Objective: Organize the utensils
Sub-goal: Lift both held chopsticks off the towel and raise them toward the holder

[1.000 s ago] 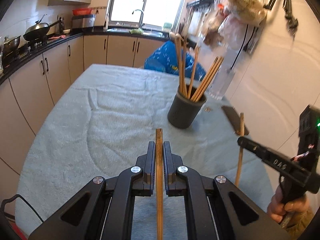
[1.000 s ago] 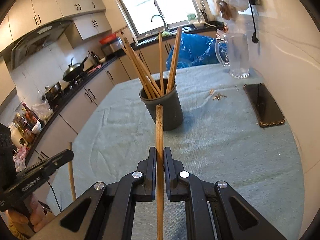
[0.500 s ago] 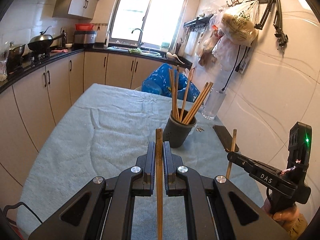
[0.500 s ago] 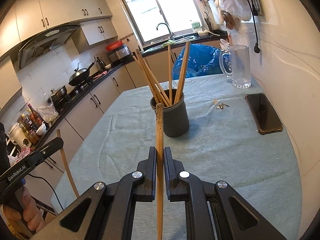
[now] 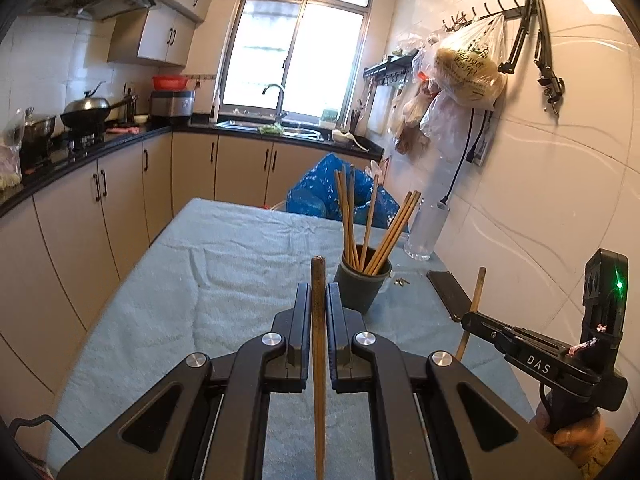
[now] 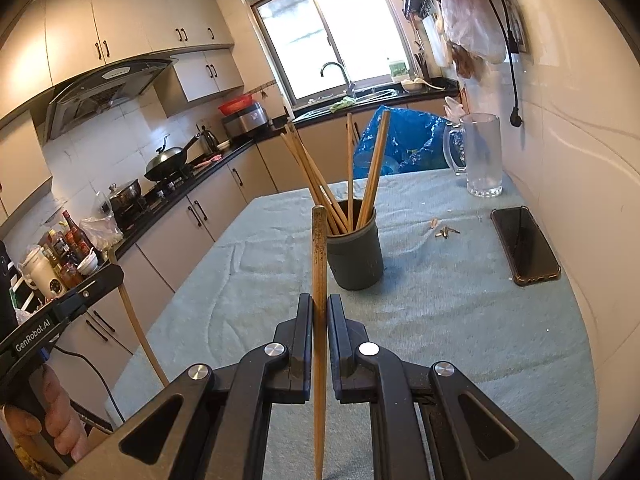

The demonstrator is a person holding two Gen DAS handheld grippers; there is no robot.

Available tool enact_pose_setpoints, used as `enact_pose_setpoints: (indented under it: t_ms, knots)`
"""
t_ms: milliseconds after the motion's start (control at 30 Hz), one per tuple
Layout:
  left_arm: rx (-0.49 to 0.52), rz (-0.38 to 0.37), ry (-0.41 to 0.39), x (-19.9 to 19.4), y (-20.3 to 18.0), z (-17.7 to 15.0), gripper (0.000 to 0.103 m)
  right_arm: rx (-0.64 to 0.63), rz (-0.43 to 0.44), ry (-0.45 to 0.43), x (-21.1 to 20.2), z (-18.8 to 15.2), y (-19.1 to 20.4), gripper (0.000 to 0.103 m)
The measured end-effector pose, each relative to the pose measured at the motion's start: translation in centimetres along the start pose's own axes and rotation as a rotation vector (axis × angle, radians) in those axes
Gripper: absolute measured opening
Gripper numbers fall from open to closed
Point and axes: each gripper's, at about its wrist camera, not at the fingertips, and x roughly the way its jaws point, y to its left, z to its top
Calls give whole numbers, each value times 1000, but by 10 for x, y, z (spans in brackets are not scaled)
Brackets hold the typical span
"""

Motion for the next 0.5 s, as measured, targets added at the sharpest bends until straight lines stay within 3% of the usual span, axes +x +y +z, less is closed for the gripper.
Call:
enact_pose_setpoints:
  t_ms: [500]
  knots:
    - [36, 13, -25, 7, -8, 24, 6, -18, -4, -78, -17, 20, 1, 8]
